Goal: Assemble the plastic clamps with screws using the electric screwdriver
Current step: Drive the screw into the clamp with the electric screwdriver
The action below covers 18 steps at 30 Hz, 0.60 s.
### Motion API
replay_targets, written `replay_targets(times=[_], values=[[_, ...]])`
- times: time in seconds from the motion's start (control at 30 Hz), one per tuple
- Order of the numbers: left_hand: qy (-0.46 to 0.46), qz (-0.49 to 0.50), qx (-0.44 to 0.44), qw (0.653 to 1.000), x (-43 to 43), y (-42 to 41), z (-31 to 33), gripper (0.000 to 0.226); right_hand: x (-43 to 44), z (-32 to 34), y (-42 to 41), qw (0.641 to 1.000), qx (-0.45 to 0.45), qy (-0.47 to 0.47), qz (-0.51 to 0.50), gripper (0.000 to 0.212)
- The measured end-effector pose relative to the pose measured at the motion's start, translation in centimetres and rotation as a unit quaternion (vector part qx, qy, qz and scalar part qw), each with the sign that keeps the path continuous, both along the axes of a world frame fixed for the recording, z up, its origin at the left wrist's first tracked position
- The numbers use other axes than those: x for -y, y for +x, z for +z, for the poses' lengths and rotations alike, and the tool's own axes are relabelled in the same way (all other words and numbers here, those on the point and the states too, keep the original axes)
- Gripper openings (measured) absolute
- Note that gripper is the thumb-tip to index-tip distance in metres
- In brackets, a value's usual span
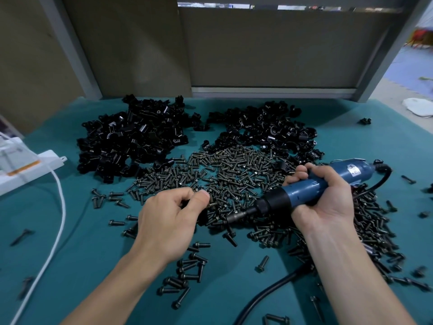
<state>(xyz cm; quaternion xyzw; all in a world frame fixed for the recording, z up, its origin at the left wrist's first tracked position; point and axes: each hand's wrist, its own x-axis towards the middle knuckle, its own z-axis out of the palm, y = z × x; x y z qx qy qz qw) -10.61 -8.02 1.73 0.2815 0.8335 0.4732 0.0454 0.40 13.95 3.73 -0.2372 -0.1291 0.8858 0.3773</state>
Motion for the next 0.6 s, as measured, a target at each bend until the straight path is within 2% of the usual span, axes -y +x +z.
replay_targets(times=[0.13, 0.5, 0.6], values=[[-0.012, 0.019, -0.016, 1.0, -0.08, -0.02, 0.03, 0.055, 0.05, -0.01, -0.01, 1.0, 0.009, -0.002, 0.004, 0.009], [0.017, 0.048, 0.014, 0.999, -0.09, -0.37, -0.18, 0.056, 0.55, 0.33, 0.03, 0.998, 0.052, 0.016, 0.018, 0.018], [0.014, 0.051, 0.013, 0.998, -0.01, -0.48, -0.29, 0.062, 0.74, 0.29, -0.03, 0.996, 0.075, 0.041, 0.034, 0.041]])
